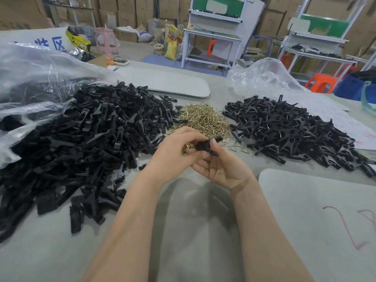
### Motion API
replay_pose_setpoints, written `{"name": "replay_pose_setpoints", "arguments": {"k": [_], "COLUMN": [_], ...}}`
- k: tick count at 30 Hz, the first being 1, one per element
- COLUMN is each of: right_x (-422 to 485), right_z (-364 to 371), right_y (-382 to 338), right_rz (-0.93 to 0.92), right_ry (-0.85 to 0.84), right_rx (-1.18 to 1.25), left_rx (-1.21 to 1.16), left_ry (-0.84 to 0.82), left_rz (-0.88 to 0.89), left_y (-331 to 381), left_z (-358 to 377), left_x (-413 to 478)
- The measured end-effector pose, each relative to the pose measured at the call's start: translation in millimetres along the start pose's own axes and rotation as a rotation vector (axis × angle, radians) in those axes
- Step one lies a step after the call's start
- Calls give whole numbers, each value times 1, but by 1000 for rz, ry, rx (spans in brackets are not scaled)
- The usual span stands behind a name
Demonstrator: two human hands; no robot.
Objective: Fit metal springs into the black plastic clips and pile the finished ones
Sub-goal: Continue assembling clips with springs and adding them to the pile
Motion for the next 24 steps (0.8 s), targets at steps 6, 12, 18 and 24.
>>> {"name": "replay_pose_setpoints", "arguments": {"k": [6, 12, 18, 24], "right_x": [-1, -16, -27, 6], "right_z": [-12, -33, -42, 8], "right_y": [-13, -50, -48, -27], "right_rz": [68, -351, -180, -169], "right_ry": [264, 858, 1065, 630], "right_rx": [-398, -602, -960, -1327], "left_rx": [211, 202, 316, 715], "left_ry": [129, 223, 510, 81], "left_rz": [-79, -204, -415, -713], "left_y": [-12, -21, -32, -43], "left_z": [-8, -13, -47, -34], "left_x": [-1, -2, -14, -22]}}
Point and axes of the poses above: each hand's wrist, its own x-axis towards the middle knuckle, its own z-axis out of the palm, y = z × x, the point moved 6 cm from there along x, towards the middle knuckle, and after that the axes turned 11 degrees about -x, right-handed, at the moved point
